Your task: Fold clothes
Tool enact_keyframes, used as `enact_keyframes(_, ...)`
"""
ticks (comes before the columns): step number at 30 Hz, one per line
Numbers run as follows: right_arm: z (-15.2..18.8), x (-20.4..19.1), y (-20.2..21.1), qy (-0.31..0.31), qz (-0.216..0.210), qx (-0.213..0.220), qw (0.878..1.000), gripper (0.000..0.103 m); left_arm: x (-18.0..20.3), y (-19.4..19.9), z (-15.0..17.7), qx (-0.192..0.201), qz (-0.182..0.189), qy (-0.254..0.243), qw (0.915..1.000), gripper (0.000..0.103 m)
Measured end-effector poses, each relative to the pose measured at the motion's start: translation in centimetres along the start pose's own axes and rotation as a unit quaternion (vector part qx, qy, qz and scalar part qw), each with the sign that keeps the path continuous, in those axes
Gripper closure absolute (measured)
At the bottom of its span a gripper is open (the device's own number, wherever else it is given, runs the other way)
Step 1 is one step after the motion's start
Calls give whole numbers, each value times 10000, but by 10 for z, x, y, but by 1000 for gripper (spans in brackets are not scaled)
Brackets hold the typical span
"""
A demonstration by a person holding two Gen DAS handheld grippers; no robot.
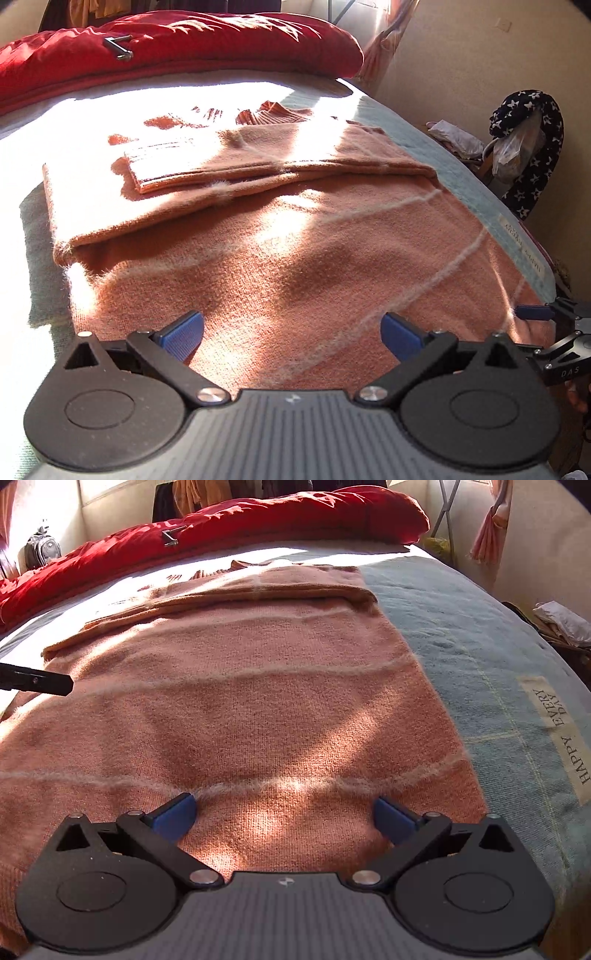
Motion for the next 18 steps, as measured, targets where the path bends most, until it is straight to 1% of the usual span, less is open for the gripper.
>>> enact_keyframes(3,-9,0,7,-174,-43,-178,9997,0,3,9,6,34,-109,36,9999,1)
enact_keyframes(4,-13,0,11,-228,-111,-170,9995,0,4,12,9,44,-145,45,9999,1)
enact_keyframes(6,-25,-2,21,-310,-375,22,9988,0,7,12,15,-31,-179,79,9998,1)
enact_keyframes(9,-51,-9,28,-437,-1170,219,9919,0,10,6,24,-103,-305,73,9995,1)
enact_keyframes(11,-72,-17,24,-508,-1795,212,9822,0,12,6,28,-85,-389,29,9992,1)
enact_keyframes(14,-104,-36,10,-404,-2570,78,9655,0,12,8,32,-58,-436,5,9990,1)
enact_keyframes(15,-114,-42,3,-381,-2776,17,9599,0,12,9,33,-48,-428,14,9991,1)
enact_keyframes(17,-129,-53,-18,-453,-3070,-246,9503,0,11,11,35,-30,-411,35,9991,1)
enact_keyframes(18,-135,-57,-29,-513,-3110,-386,9482,0,11,11,36,-22,-407,49,9992,1)
Point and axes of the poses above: each gripper's, at about its wrist camera, not at the fingertips, and y roughly against the way its jaws point, x to its right, z to its underside, the point moved 3 cm from there along -y, roughly the way its jaws point, and after that the axes turned 12 degrees about -x, right-handed, at the moved point
